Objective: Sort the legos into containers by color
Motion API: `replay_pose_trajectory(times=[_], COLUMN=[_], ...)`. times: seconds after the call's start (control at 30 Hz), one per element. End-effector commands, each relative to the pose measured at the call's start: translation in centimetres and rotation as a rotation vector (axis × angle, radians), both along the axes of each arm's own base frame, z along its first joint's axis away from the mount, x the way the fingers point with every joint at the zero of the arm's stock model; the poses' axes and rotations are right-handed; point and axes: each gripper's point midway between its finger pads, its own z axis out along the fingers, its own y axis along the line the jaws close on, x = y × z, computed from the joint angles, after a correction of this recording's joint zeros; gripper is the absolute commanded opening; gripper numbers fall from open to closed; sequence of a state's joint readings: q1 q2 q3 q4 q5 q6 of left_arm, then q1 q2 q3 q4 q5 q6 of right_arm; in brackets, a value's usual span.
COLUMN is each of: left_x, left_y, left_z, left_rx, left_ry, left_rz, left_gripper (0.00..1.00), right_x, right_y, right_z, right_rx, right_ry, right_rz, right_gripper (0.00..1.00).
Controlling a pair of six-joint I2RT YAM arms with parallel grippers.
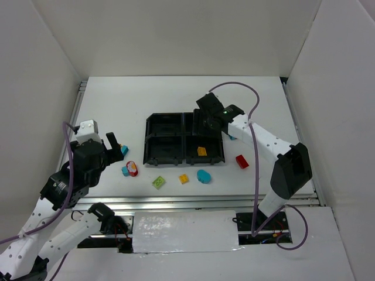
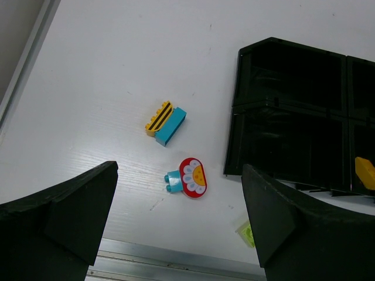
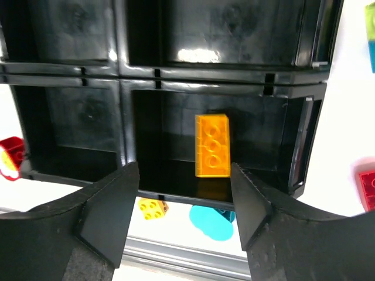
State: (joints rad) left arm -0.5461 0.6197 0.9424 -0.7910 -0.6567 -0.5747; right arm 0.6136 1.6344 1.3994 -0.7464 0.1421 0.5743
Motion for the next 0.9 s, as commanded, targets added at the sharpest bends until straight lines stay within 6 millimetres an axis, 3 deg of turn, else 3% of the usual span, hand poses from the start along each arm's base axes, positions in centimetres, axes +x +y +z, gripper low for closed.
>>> replay_pose_trajectory(times=[0.0, 0.07, 0.17, 0.23, 0.33, 0.57, 0.87], left_x=[0.4, 0.3, 0.2, 0.0, -0.3, -0.3, 0.1], left_y=[0.3, 0.4, 1.1, 2.0, 2.8, 2.6, 1.9], left_z=[0.6, 0.6, 0.9, 1.0, 1.0, 1.0, 0.8], left_rx=[0.011, 0.011, 0.008, 0.016, 0.02, 0.013, 0.017], left_ry=[-0.028, -0.026, -0.04, -0.038, -0.035, -0.045, -0.03], left_rz=[0.014, 0.023, 0.063, 0.112, 0.158, 0.139, 0.104], left_gripper=[1.0, 0.99, 1.0, 1.0, 1.0, 1.0, 0.99], right_x=[0.4, -0.7, -4.7, -7.7, -10.5, -12.9, -13.5], right_y=[0.8, 2.0, 6.1, 8.2, 9.6, 9.7, 8.5], right_z=[3.0, 4.0, 4.3, 3.2, -0.3, -6.1, -11.3], right_rx=[-0.003, 0.008, 0.009, -0.032, -0.119, -0.221, -0.297], right_ry=[-0.067, -0.095, -0.117, -0.104, -0.064, -0.008, 0.051], right_rz=[0.026, 0.075, 0.264, 0.364, 0.423, 0.426, 0.424], right_gripper=[0.71, 0.71, 0.71, 0.72, 0.72, 0.73, 0.73])
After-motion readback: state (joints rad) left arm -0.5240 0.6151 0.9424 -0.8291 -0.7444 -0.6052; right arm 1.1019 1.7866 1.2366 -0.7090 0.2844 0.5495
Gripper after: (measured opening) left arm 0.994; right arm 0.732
